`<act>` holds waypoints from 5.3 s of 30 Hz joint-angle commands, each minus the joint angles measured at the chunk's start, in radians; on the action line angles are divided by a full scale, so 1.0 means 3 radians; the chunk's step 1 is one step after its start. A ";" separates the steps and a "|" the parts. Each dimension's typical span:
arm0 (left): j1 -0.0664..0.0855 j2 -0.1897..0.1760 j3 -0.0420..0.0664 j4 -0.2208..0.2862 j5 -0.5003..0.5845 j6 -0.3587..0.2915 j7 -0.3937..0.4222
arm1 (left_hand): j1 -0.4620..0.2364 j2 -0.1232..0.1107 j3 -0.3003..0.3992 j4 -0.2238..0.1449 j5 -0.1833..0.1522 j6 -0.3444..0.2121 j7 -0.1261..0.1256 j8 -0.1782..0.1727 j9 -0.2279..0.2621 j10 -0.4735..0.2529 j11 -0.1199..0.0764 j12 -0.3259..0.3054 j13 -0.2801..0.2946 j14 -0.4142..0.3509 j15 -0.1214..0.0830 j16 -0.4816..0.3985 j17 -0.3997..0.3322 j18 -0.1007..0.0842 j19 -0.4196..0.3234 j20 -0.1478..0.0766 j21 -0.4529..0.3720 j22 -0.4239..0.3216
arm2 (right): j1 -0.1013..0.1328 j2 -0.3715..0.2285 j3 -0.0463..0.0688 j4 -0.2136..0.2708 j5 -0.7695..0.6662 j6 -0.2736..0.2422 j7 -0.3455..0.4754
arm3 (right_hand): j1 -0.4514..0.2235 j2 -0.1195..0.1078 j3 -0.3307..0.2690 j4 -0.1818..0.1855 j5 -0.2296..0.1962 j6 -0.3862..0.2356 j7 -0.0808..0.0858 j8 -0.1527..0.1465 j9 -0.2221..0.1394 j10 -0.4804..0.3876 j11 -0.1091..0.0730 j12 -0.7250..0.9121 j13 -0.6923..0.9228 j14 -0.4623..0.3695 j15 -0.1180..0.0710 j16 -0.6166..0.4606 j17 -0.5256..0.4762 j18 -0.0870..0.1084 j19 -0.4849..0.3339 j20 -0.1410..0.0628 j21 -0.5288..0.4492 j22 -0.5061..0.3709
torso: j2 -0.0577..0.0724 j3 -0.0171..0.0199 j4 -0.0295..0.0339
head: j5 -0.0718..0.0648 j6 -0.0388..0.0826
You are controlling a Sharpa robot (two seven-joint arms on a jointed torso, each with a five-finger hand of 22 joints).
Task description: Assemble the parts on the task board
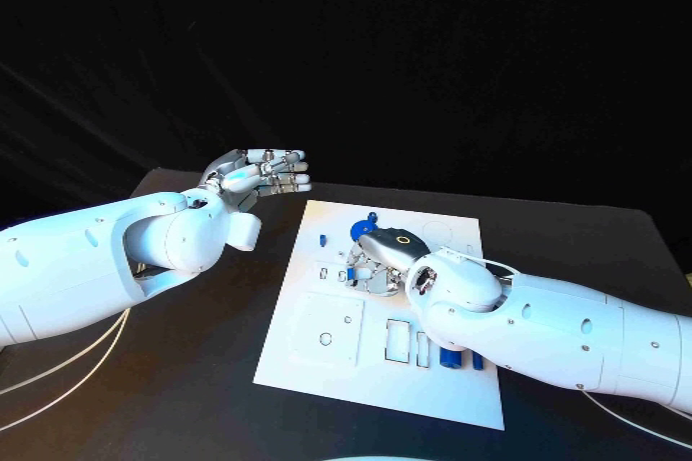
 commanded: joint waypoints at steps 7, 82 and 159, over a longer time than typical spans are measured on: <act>0.0004 0.0006 0.0002 0.0009 0.0007 0.0067 0.0012 | -0.0028 0.0007 0.0001 0.0003 -0.0007 -0.0015 0.0040 0.0003 0.0003 -0.0001 0.0008 -0.0004 0.0001 -0.0007 0.0001 0.0017 0.0004 0.0000 -0.0020 0.0010 -0.0001 -0.0004 | -0.0012 0.0000 -0.0011 -0.0004 -0.0070 0.0134 -0.0056 | -0.0015 0.0005 -0.0002 0.0009 -0.0001 0.0022 -0.0015 -0.0001 0.0012 0.0030 -0.0019 -0.0003 0.0433 0.0326 -0.0022 0.0003 0.0788 -0.0044 0.0207 -0.0032 -0.0021 0.0732 | 0.0000 0.0001 0.0001 | -0.0002 -0.0004; 0.0004 0.0331 -0.0057 -0.0198 -0.2332 0.0854 -0.1921 | -0.0438 0.0006 -0.0808 0.0468 -0.0004 0.0597 -0.0474 0.0385 0.0393 0.1004 -0.0590 0.1760 0.1407 0.1268 -0.0605 0.3808 0.3358 -0.0188 0.1446 -0.0613 0.2453 0.2211 | 0.0489 -0.1388 0.0062 0.0752 0.1989 -0.0488 0.0991 | -0.0236 -0.0117 -0.0600 0.0279 0.0179 -0.0315 0.0115 -0.0028 -0.0014 -0.0258 0.0106 -0.0318 0.0107 0.0263 0.0087 -0.0132 0.0555 0.0062 -0.0062 0.0078 -0.0430 0.0476 | -0.0177 0.0010 -0.0037 | -0.0008 0.0005; 0.0091 0.1365 -0.0108 -0.0814 -0.3617 0.1741 -0.3516 | -0.0842 0.0126 -0.1408 0.0500 -0.0007 0.0240 -0.0593 0.1093 0.1796 0.1131 -0.0659 0.3743 0.3588 0.1642 -0.0676 0.4779 0.4826 -0.0544 0.2390 -0.0708 0.3765 0.4447 | 0.0531 -0.1550 0.0062 0.0732 0.1987 -0.0474 0.0812 | -0.0275 -0.0108 -0.0659 0.0277 0.0325 -0.0348 0.0106 0.0008 -0.0001 -0.0283 0.0095 -0.0352 0.0069 0.0249 0.0073 -0.0172 0.0497 0.0075 -0.0092 0.0059 -0.0497 0.0441 | -0.0168 0.0045 -0.0044 | 0.0015 -0.0173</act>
